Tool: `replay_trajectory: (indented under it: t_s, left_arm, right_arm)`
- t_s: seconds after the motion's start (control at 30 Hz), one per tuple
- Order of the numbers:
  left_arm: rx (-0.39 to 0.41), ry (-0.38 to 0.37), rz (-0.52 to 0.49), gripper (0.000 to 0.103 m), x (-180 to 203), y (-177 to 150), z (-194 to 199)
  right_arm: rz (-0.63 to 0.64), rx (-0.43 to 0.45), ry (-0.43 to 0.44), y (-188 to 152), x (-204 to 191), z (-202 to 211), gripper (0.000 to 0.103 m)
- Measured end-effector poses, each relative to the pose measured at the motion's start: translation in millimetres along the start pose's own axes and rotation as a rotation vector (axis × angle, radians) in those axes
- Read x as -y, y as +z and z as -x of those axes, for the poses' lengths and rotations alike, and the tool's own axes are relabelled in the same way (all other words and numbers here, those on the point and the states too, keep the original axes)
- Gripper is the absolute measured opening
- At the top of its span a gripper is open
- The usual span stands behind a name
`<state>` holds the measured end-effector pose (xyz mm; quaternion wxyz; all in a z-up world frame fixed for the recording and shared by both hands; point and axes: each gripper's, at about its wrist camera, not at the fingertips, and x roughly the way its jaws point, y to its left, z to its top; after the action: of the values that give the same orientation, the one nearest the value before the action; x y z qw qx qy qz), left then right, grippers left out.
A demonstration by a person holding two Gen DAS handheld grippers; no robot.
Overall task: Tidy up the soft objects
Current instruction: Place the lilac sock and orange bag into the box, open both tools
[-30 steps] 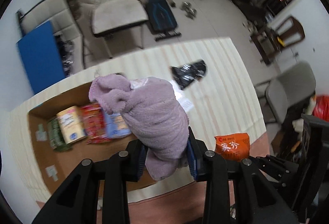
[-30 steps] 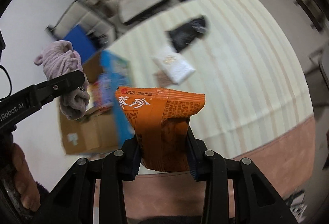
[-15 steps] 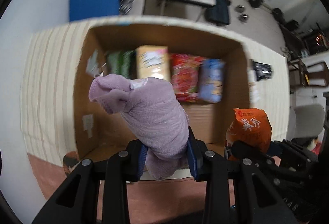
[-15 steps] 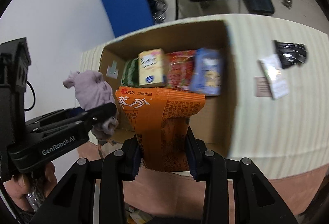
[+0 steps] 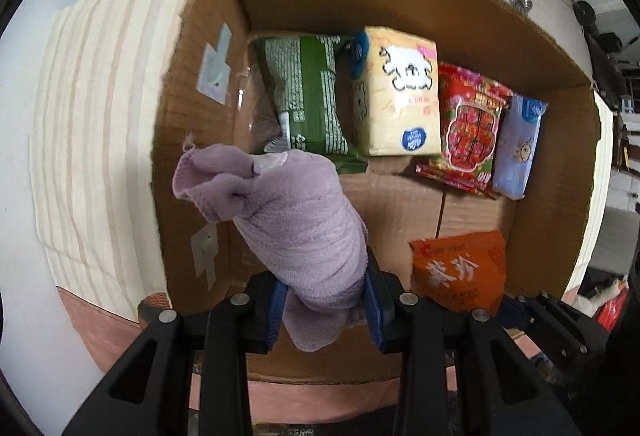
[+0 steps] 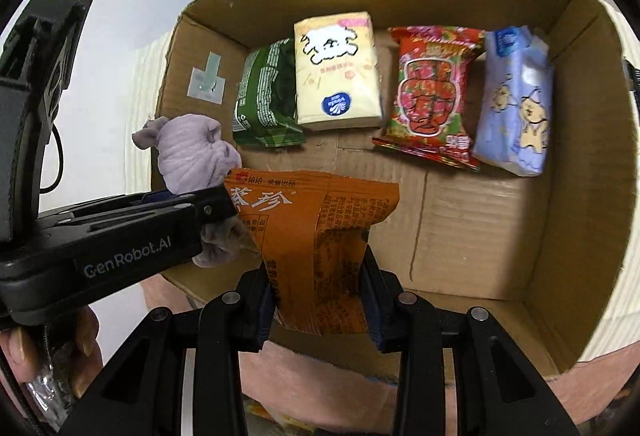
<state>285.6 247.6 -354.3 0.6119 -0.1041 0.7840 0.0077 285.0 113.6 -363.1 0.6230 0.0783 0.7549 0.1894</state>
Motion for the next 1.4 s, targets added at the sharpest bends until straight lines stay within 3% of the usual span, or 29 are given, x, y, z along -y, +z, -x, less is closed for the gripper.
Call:
replay_trajectory:
  t_s: [0.13, 0.27, 0.53, 0.6, 0.67, 0.73, 0.93, 1.4]
  left_arm:
    - [-0.033, 0.038, 0.030, 0.043, -5, 5, -8]
    - [-0.026, 0.037, 0.054, 0.057, -12, 3, -6]
    - [0.011, 0.046, 0.050, 0.069, -12, -7, -2]
    - [0.032, 0.043, 0.054, 0.077, -13, -12, 1]
    - [0.060, 0.046, 0.055, 0.089, -9, -16, 8]
    - [0.097, 0.064, 0.052, 0.098, -6, -23, 14]
    - [0.200, 0.111, 0.050, 0.100, 5, -48, 30]
    - [0.458, 0.078, 0.072, 0.100, 40, -117, 101]
  right_arm:
    - [-0.007, -0.030, 0.025, 7, -2, -13, 0.044]
    - [0.003, -0.055, 0.044, 10, -3, -24, 0.083]
    - [-0.001, -0.051, -0.036, 4, 9, -18, 0.083]
    - [0.003, -0.038, -0.065, 2, 12, -11, 0.089]
    - [0.017, -0.020, -0.108, 0, 14, -6, 0.103]
    - [0.030, -0.002, -0.147, -3, 14, 2, 0.103]
    - [0.060, 0.091, -0.287, -15, 19, 34, 0.103]
    - [0.096, 0.257, -0.272, -67, 24, 109, 0.103]
